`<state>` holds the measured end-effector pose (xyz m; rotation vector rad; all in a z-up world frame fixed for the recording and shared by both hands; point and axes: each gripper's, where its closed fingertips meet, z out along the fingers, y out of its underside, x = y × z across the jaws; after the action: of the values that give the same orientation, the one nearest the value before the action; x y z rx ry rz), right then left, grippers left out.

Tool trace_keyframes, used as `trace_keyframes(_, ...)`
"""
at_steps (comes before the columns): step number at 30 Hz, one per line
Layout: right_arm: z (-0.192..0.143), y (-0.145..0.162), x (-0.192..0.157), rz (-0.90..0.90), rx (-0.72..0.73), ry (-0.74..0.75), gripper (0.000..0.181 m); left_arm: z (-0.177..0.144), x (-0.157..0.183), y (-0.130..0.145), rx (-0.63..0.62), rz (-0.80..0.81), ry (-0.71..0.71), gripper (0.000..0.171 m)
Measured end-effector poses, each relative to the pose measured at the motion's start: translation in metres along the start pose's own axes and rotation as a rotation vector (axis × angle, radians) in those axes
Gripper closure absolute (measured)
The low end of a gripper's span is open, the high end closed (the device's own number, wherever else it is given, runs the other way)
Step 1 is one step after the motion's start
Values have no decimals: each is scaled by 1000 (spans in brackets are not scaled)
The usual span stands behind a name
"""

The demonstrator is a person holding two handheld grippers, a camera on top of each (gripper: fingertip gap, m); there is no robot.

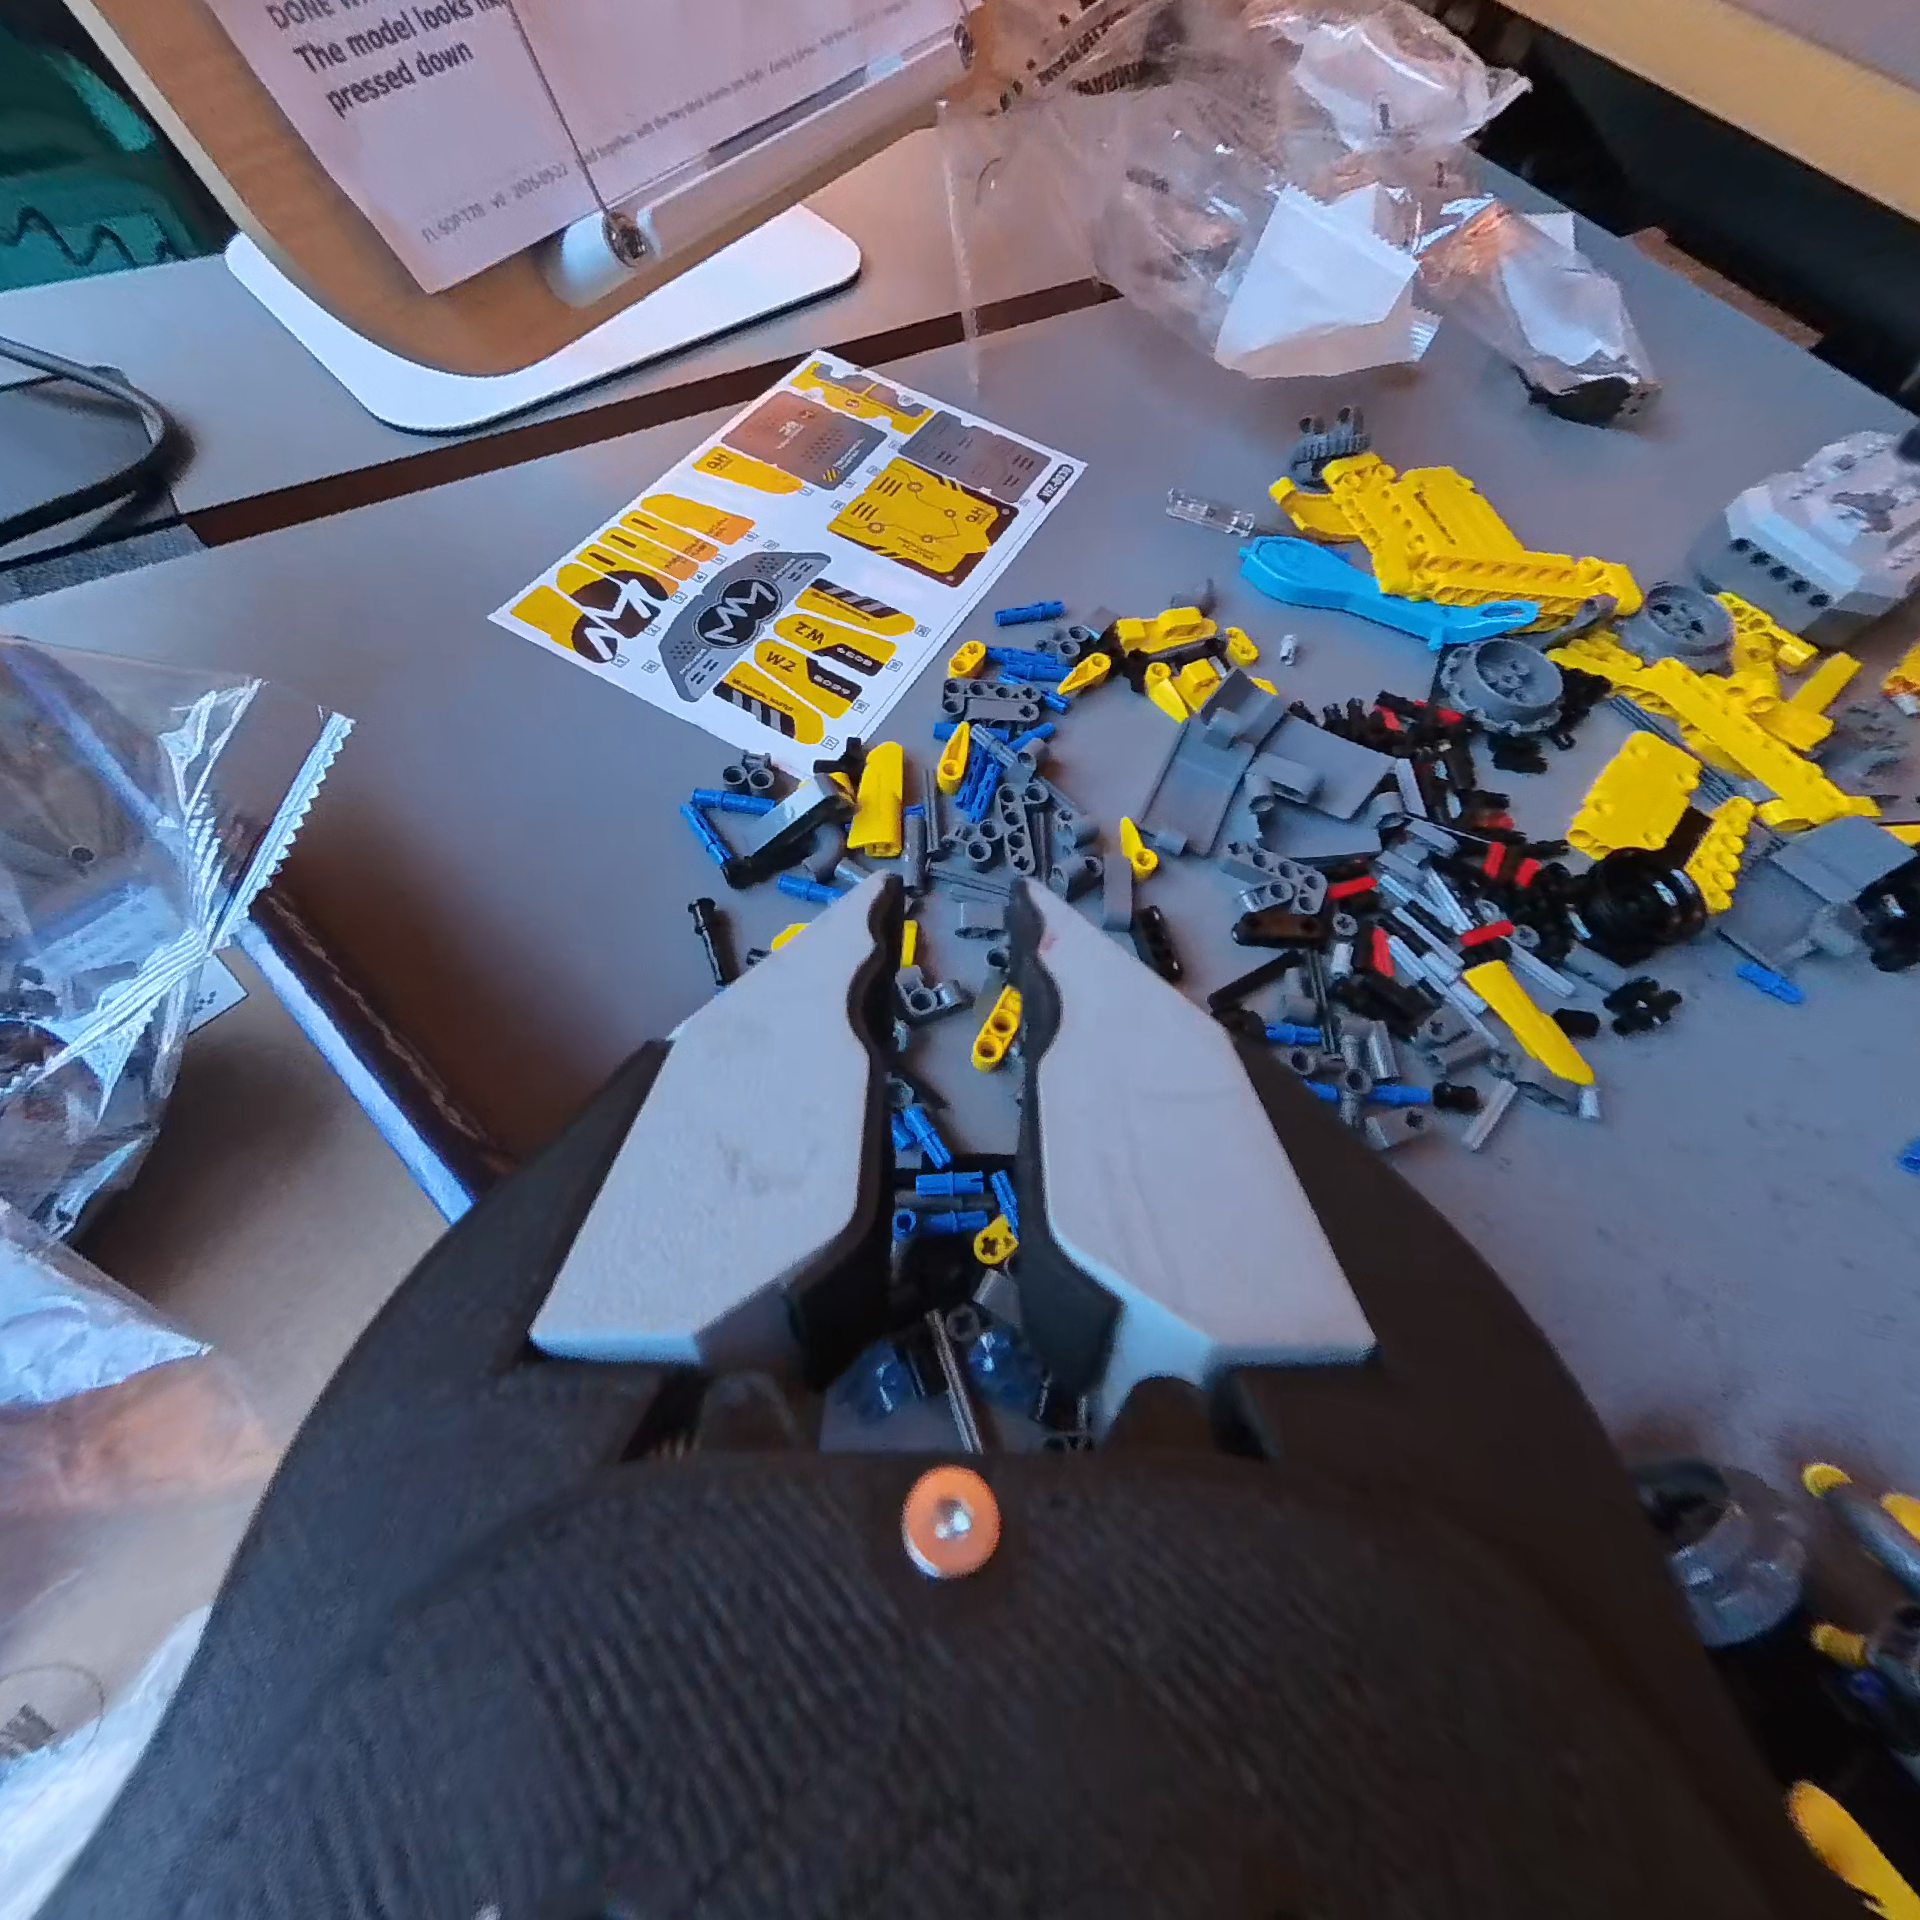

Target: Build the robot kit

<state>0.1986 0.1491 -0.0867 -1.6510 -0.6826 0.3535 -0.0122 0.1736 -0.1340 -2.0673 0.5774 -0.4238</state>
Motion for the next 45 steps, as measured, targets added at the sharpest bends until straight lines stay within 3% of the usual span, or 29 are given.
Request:
trace_keyframes(8, 4, 3, -8, 1, -18, -25, 169, -2, -1, 2, -6, 14, 18, 155)
trace_keyframes(11, 4, 2, -11, -4, -16, -34, 169, -3, 13, 7, -34, 69, 99, 167)
trace_keyframes(17, 5, 2, -15, -8, -19, -47, 169, 1, 52, 37, -179, 149, 303, 171)
trace_keyframes(24, 6, 3, -20, -17, -24, -62, 169, 6, 34, 34, -164, 158, 182, 165)
trace_keyframes(45, 12, 11, -29, -43, -63, -81, 169, 15, 47, 57, -261, 191, 246, 165)
